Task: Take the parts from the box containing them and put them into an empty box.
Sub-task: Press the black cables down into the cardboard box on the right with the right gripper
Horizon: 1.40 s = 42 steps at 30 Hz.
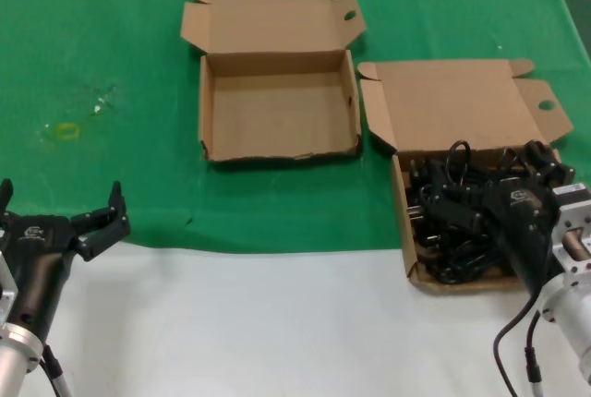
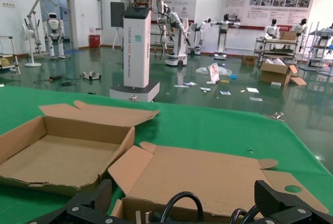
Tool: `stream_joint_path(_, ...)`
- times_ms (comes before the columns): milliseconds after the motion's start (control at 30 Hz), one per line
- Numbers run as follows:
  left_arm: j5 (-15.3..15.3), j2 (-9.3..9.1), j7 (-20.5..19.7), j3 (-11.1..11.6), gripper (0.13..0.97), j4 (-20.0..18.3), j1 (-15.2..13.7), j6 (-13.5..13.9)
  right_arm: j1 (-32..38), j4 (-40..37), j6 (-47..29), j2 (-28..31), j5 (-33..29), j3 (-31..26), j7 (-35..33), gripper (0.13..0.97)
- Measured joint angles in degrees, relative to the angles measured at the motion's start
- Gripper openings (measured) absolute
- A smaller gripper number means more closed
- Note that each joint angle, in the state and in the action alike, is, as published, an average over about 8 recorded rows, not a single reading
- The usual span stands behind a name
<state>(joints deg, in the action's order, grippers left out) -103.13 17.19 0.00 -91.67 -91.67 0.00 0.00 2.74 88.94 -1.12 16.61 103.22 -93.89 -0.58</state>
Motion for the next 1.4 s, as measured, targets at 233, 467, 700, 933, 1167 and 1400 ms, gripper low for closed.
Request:
stream_joint_path(233,0.0,0.0,0.0,0.0,0.966,0.0,0.0,0.0,0.0,0.0,0.0,0.0,0.0,0.0,0.0,0.966)
stream_joint_path(467,0.0,0.0,0.0,0.0,0.965,0.0,0.0,0.0,0.0,0.0,0.0,0.0,0.0,0.0,0.0,0.966)
stream_joint_path(700,0.0,0.0,0.0,0.0,0.964,0.0,0.0,0.0,0.0,0.0,0.0,0.0,0.0,0.0,0.0,0.966)
stream_joint_path(933,0.0,0.0,0.0,0.0,0.914,0.0,0.0,0.0,0.0,0.0,-0.2,-0.1,0.0,0.1,-0.1,0.966)
stream_joint_path(1167,0.0,0.0,0.0,0.0,0.874,0.0,0.0,0.0,0.3,-0.2,-1.3,-0.7,0.0,0.5,-0.5,0.966)
stream_joint_path(1400,0.0,0.0,0.0,0.0,0.778,0.0,0.0,0.0,1.0,-0.1,-1.3,1.6,-0.1,-1.4,0.0,0.966)
